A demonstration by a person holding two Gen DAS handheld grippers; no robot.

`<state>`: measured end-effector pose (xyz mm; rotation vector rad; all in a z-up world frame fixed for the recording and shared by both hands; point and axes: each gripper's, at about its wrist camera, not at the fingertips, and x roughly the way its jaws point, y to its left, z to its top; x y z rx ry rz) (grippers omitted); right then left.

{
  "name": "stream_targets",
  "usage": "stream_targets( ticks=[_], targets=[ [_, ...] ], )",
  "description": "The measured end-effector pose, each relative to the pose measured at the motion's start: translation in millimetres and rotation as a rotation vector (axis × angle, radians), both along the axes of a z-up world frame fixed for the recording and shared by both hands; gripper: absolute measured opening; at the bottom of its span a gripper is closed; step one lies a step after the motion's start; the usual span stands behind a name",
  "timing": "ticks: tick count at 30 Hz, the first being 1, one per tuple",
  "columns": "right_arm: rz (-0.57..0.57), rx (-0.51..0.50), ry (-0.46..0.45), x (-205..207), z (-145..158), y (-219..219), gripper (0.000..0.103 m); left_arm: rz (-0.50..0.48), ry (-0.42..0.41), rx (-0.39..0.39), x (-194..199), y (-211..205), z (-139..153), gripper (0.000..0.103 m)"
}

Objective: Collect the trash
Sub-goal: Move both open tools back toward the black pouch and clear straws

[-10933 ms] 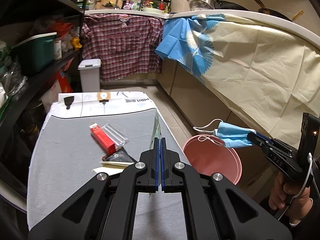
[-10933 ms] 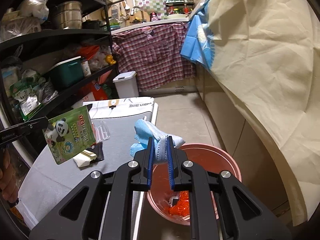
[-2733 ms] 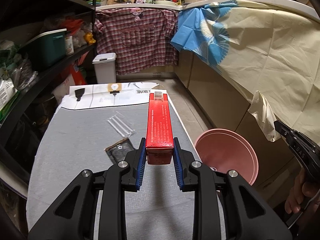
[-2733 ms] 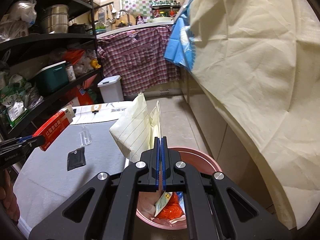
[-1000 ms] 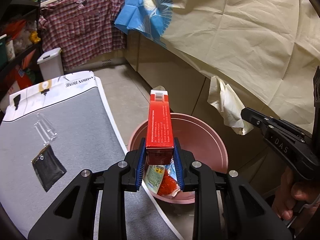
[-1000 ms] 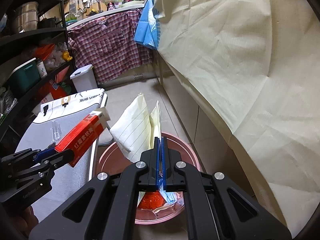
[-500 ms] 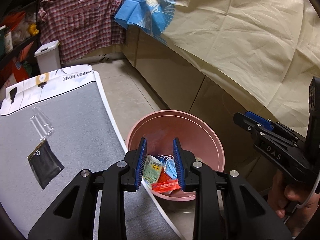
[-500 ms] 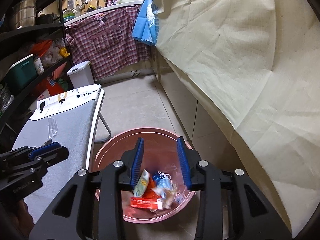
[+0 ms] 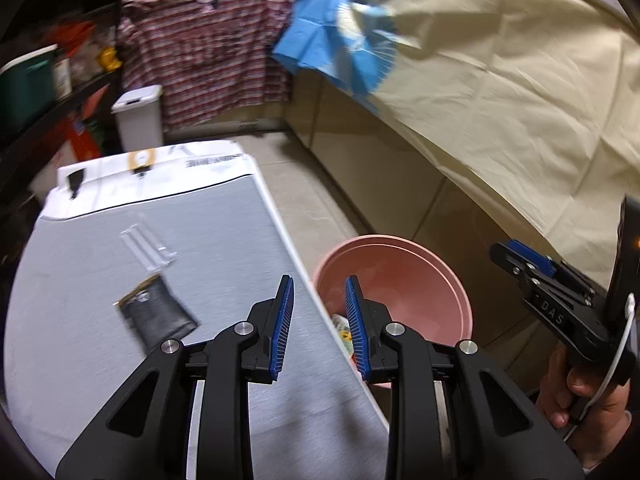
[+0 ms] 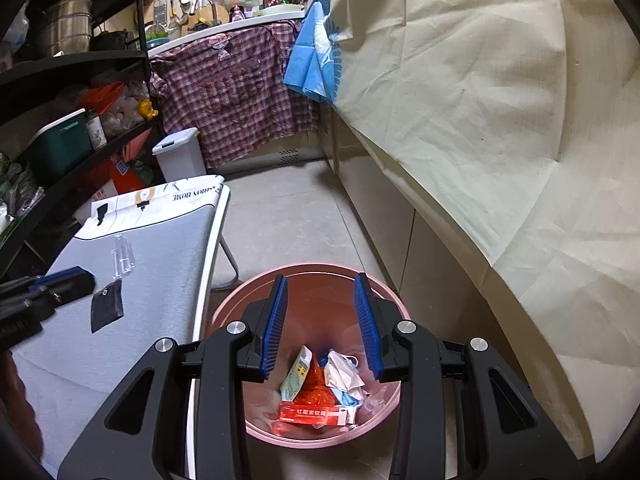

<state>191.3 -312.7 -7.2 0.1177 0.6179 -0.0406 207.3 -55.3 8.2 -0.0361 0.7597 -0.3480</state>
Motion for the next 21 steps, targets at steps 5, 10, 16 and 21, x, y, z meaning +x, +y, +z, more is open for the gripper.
stream_targets(
  ticks=[5, 10, 16, 21],
  targets=[
    [0.016, 0.012, -0.016, -4, 4, 4, 0.036, 0.046, -0.025, 0.111, 6, 31, 23, 0.027],
    [0.029, 0.027, -0.027, -6, 5, 6, 0.036, 0.128, -0.043, 0.127, 16, 64, 27, 0.044],
    [0.070, 0.007, -0.063, -10, 11, 19, 0.053, 0.231, 0.065, 0.105, 45, 89, -30, 0.049],
    [0.094, -0.006, -0.087, -10, 12, 27, 0.078, 0.248, 0.148, 0.117, 63, 91, -64, 0.057]
  ],
)
